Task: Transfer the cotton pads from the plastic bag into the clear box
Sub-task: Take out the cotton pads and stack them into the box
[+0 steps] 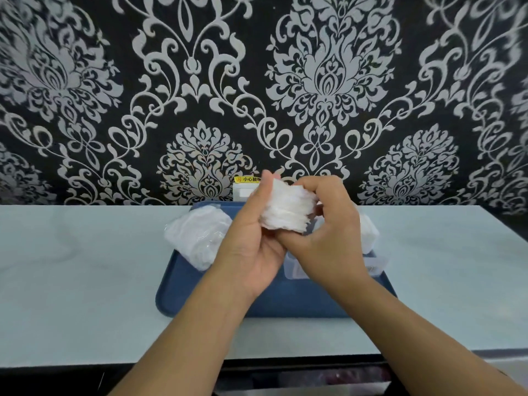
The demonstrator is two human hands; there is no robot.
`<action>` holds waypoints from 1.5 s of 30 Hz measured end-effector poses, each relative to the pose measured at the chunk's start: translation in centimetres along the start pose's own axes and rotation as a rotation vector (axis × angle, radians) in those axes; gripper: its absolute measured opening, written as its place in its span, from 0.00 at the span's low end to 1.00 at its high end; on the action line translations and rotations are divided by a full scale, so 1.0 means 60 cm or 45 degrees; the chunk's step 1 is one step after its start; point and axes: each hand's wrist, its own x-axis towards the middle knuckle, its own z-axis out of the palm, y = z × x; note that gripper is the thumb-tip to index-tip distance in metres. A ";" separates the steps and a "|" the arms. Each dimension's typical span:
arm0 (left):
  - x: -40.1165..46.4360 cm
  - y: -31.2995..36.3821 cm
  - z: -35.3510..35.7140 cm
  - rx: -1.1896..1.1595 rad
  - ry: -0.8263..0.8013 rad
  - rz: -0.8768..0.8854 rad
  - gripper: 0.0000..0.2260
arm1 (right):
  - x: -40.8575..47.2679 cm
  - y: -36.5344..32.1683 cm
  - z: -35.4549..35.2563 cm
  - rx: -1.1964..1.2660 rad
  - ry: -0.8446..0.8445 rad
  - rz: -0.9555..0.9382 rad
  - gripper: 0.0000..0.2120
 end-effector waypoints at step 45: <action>0.039 -0.060 -0.015 0.116 0.018 -0.138 0.23 | -0.001 0.007 -0.026 0.216 -0.343 0.368 0.44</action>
